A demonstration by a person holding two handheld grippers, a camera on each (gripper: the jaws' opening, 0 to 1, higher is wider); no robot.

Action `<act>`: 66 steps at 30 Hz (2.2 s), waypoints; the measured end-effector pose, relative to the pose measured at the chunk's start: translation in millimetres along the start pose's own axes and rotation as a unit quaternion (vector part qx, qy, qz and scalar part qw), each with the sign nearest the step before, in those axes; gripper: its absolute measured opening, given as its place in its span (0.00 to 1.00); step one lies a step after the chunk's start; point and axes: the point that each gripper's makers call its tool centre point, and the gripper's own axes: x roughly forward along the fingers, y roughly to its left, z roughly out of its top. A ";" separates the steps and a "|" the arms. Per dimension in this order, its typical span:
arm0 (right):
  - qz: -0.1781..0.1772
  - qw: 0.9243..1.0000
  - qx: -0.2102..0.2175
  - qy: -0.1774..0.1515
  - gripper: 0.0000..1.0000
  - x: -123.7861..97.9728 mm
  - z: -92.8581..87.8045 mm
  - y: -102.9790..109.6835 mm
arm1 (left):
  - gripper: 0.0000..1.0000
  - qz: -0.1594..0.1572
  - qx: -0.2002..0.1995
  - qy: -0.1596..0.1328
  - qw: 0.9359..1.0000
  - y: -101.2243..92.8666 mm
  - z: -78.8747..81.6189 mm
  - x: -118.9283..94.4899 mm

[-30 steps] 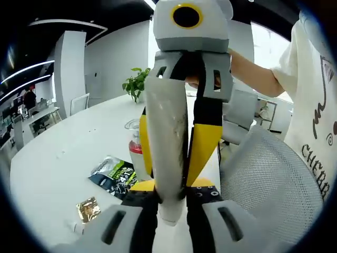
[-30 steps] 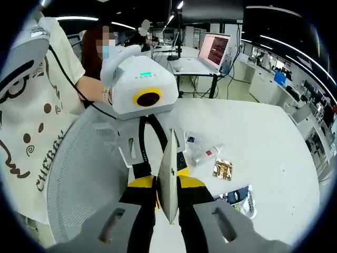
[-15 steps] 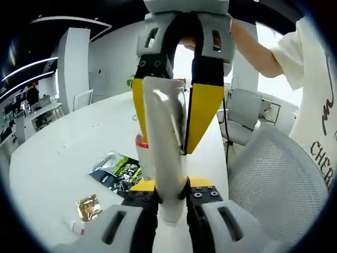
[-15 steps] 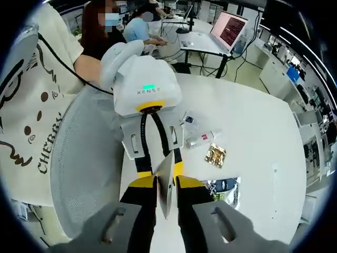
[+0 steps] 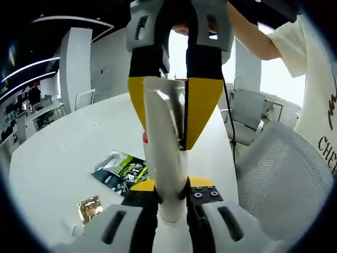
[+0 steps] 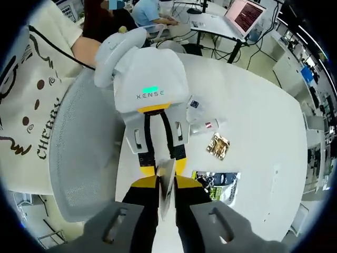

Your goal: Arrange the skincare products in the storage area until every visible bottle or jar stands upright without overlapping.

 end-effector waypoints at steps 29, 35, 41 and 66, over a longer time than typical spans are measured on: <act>-0.005 0.998 -0.015 0.053 0.06 12.9 -20.7 -16.3 | 0.18 0.007 0.004 -0.021 1.000 16.8 -7.0 26.0; -0.002 0.998 -0.020 0.053 0.06 13.0 -19.0 -16.7 | 0.19 0.007 -0.008 -0.026 1.000 20.3 -5.2 23.8; -0.002 0.998 -0.022 0.058 0.06 13.0 -19.3 -17.1 | 0.24 0.013 0.005 -0.023 1.000 24.3 -4.9 14.7; -0.017 0.998 0.017 0.066 0.06 9.0 -32.2 -35.3 | 0.11 0.017 0.007 0.035 0.999 27.6 -25.5 12.6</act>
